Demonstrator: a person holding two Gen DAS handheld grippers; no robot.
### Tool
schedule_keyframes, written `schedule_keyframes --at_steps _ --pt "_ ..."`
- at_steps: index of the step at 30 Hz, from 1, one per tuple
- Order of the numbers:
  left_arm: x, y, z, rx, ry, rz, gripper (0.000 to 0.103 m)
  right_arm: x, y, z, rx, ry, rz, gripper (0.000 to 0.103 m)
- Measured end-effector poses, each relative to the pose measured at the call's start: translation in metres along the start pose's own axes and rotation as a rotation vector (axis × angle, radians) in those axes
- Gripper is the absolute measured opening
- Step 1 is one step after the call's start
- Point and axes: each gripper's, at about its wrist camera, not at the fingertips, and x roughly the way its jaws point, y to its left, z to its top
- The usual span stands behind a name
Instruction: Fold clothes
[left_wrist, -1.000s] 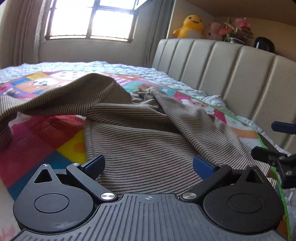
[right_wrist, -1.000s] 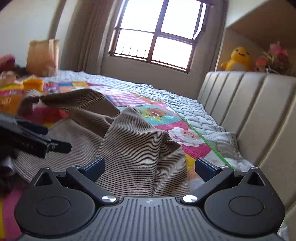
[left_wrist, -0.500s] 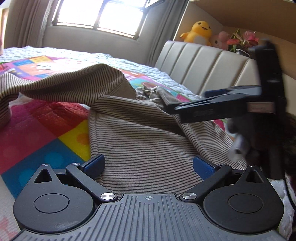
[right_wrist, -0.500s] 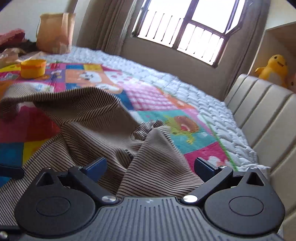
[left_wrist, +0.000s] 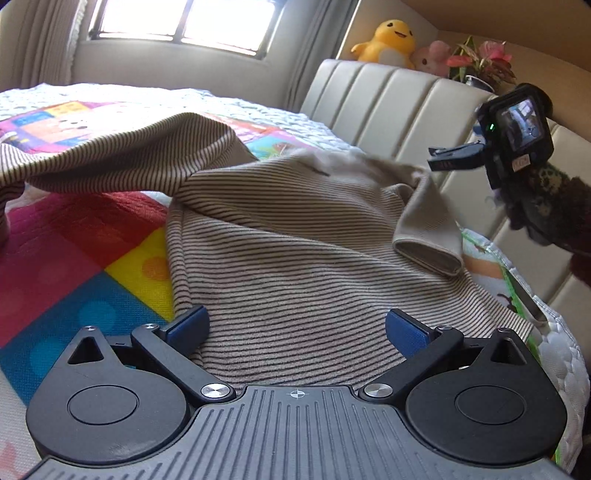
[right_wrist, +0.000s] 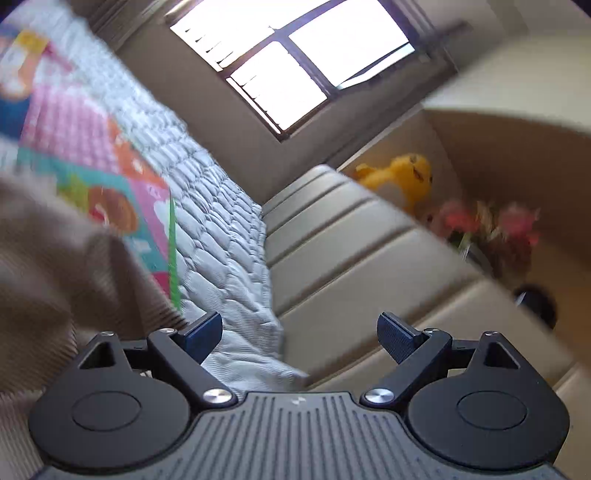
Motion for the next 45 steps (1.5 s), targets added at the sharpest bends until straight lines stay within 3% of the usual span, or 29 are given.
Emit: schedule_keyframes --at_steps 4,7,9,13,18,22,25,32,38,39,40,42,45 --pt "-0.012 0.004 0.006 -0.007 -0.066 0.029 0.103 -0.01 -0.017 -0.021 0.282 -0.02 0.125 0.092" --pt "-0.02 0.007 0.011 -0.012 -0.115 0.051 0.103 -0.018 -0.029 -0.036 0.494 -0.035 0.219 0.102" --pt "-0.026 0.009 0.014 -0.016 -0.147 0.065 0.103 -0.027 -0.032 -0.048 0.599 -0.042 0.28 0.103" --pt "-0.03 0.006 0.022 -0.007 -0.201 0.093 0.103 -0.058 0.004 -0.064 0.545 0.005 0.386 0.103" --pt "-0.011 -0.017 0.017 0.147 -0.156 0.176 0.103 -0.091 0.048 -0.057 0.389 -0.004 0.386 0.103" --pt "-0.013 -0.028 0.013 0.255 -0.112 0.188 0.103 -0.114 0.054 -0.058 0.398 0.016 0.47 0.102" --pt "-0.005 -0.026 0.04 0.316 -0.107 0.168 0.103 -0.131 0.054 -0.065 0.419 0.03 0.513 0.102" --pt "0.014 -0.023 0.104 0.46 -0.093 0.121 0.103 -0.151 0.039 -0.098 0.551 0.038 0.458 0.1" --pt "0.12 -0.004 0.125 0.375 0.131 0.031 0.102 -0.154 0.034 -0.107 0.591 0.006 0.429 0.1" --pt "0.139 -0.001 0.128 0.356 0.172 0.015 0.1 -0.155 0.035 -0.108 0.59 -0.001 0.426 0.1" --pt "0.156 0.0 0.128 0.358 0.204 0.016 0.091 -0.155 0.035 -0.108 0.588 -0.009 0.423 0.1" --pt "0.18 -0.005 0.119 0.398 0.229 0.084 0.074 -0.155 0.034 -0.11 0.598 -0.017 0.427 0.1" --pt "0.192 0.01 0.127 0.359 0.187 0.237 0.048 -0.154 0.031 -0.113 0.619 -0.025 0.437 0.1"
